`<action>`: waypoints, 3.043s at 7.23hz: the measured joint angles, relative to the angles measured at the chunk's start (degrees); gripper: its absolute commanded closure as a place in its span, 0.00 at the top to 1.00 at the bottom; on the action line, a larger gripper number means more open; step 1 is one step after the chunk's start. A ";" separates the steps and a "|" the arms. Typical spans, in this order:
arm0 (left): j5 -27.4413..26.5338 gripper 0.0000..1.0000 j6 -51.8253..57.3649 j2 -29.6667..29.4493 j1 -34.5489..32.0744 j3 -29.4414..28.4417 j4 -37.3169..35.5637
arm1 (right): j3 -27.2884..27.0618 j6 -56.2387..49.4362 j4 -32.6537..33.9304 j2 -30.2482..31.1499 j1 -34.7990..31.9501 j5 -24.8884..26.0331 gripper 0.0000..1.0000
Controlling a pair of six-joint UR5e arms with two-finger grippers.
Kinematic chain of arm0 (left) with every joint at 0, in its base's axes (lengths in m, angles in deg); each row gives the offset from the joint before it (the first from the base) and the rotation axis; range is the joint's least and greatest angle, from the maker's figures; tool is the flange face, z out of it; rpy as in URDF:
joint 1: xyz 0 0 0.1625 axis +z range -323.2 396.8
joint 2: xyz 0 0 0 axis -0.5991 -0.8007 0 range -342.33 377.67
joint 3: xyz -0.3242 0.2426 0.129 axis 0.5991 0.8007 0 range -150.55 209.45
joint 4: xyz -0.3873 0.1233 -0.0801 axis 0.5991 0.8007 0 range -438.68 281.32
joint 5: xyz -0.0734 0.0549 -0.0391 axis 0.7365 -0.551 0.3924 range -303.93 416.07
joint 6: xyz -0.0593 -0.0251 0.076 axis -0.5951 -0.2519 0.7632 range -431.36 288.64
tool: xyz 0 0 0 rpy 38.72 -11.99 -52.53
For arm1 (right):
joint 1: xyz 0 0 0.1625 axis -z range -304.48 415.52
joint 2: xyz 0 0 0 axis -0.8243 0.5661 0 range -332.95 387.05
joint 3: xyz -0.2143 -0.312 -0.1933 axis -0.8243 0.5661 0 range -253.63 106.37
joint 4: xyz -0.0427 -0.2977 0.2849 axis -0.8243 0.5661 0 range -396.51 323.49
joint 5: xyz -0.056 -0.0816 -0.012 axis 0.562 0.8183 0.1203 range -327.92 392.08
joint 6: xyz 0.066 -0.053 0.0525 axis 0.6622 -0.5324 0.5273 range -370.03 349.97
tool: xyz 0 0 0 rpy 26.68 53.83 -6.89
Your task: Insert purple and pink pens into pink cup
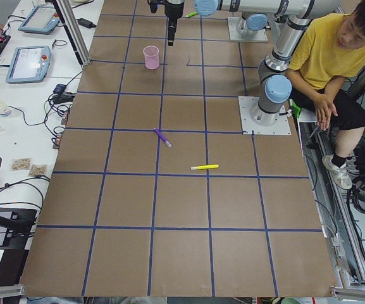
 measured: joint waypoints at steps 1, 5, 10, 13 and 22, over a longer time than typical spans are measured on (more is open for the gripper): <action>-0.09 1.00 0.18 -0.37 0.29 -0.31 -0.01 | 0.00 -0.02 0.00 0.00 0.00 0.02 1.00; -0.13 1.00 0.17 -1.06 3.23 -1.52 0.75 | 0.14 -2.35 -0.41 -0.09 0.91 0.11 1.00; -0.02 1.00 0.63 -1.61 3.31 -1.48 0.28 | -2.65 -52.94 -7.24 -0.62 25.70 -0.56 1.00; 0.01 1.00 0.91 -1.76 3.33 -1.40 0.04 | -7.45 -92.60 4.52 -6.32 36.51 -1.04 0.95; -4.29 1.00 29.40 -7.75 14.14 6.05 -2.48 | -4.48 -157.81 4.91 -28.69 40.16 -14.24 0.86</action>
